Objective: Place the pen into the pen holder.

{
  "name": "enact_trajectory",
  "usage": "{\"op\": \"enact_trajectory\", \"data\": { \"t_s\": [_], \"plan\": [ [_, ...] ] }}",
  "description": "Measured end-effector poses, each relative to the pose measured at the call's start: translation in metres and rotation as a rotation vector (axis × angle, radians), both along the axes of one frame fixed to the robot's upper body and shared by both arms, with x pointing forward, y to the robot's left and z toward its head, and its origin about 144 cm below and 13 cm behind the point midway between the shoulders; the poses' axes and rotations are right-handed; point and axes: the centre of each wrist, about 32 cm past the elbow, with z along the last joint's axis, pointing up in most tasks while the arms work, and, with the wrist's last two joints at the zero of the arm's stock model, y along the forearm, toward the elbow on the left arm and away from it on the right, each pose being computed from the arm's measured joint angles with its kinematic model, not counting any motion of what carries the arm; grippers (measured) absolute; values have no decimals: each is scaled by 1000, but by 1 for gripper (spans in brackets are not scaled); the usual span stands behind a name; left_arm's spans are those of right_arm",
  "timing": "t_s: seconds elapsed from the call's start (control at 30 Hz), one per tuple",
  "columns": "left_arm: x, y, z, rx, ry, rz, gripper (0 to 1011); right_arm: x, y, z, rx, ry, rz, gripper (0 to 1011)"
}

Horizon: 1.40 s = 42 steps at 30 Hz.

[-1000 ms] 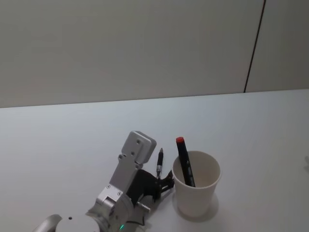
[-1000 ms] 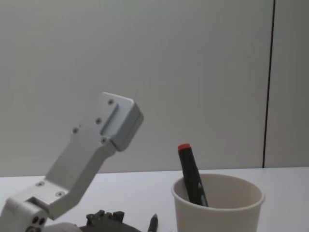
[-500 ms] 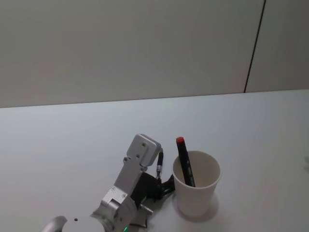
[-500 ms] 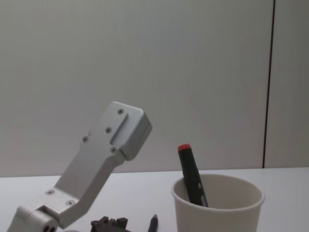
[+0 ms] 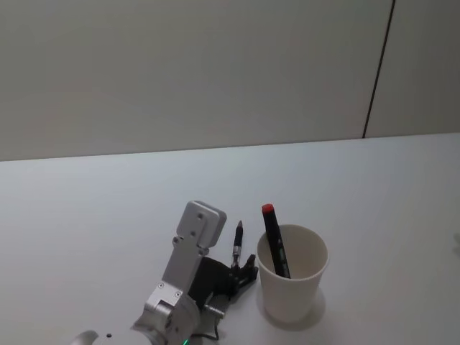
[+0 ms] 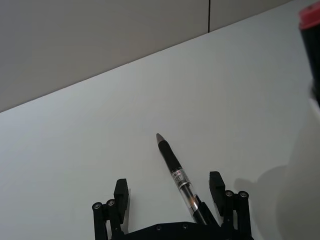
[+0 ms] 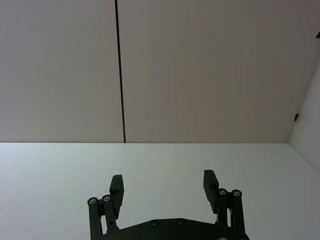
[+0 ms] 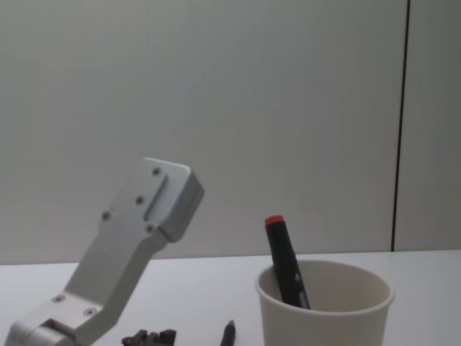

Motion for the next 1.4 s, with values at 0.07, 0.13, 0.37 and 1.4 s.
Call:
{"op": "enact_trajectory", "data": {
  "t_s": [0.07,0.13,0.37,1.4],
  "plan": [
    [0,0,-1,-7,-1,6,1001,0,0,0,0,0,0,1001],
    [-1,1,-2,-14,0,12,1001,0,0,0,0,0,0,1001],
    [-1,3,-4,-39,-2,24,1001,0,0,0,0,0,0,1001],
    [-3,5,-7,-30,-9,-11,788,0,0,0,0,0,0,1001]
  ]
}}
